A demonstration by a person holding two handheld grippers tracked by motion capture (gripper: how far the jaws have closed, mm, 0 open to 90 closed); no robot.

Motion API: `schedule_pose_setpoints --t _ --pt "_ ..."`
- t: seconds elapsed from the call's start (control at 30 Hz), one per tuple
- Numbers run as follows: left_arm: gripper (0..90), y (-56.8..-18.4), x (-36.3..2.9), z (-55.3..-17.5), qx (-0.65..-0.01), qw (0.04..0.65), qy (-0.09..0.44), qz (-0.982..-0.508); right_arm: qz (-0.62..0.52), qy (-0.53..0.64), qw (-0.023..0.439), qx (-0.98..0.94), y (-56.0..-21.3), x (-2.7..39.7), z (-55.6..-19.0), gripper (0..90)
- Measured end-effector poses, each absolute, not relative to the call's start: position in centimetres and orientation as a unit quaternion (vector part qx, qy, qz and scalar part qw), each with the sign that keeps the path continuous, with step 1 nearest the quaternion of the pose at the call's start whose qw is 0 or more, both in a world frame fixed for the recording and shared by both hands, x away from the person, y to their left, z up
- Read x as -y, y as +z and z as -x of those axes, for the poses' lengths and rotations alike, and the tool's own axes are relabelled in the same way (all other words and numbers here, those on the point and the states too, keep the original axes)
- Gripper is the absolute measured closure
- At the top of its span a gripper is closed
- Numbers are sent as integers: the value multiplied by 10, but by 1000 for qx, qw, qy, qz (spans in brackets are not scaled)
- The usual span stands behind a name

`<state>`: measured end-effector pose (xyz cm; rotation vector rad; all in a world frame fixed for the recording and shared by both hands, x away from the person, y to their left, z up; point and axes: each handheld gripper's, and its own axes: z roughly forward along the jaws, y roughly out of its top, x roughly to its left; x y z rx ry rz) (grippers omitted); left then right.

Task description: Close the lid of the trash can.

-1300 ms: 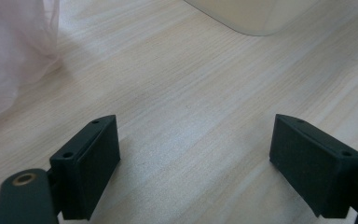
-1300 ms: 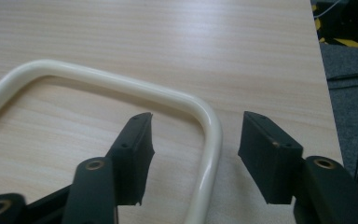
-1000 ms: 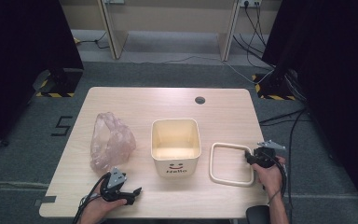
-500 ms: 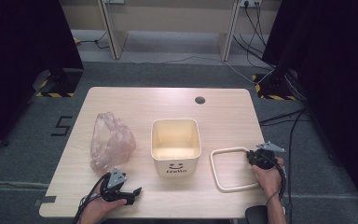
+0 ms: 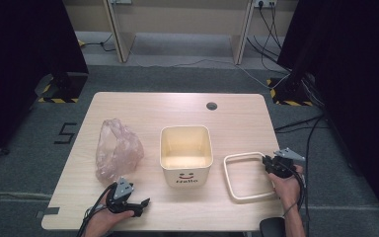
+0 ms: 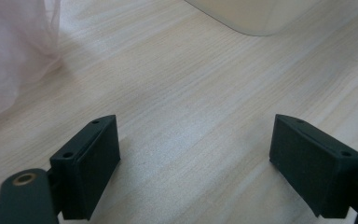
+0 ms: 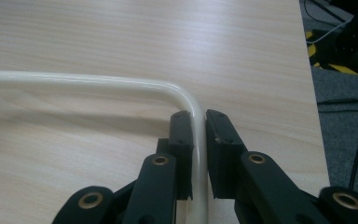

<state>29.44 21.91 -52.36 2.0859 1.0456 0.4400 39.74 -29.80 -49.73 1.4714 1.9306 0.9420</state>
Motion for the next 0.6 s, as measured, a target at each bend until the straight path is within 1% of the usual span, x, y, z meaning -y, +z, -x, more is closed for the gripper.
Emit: schedule_pose_setpoints --t 0.17,0.4,0.6 --pt "176 -519 -217 -291 -415 388 166 -806 -537 366 266 -712 -490 295 -397 816" --pt "178 -505 -207 -286 -392 402 181 -807 -537 381 263 -705 -484 298 -395 816" --pt "178 -492 -199 -282 -374 417 192 -806 -528 402 264 -700 -471 297 -394 816"
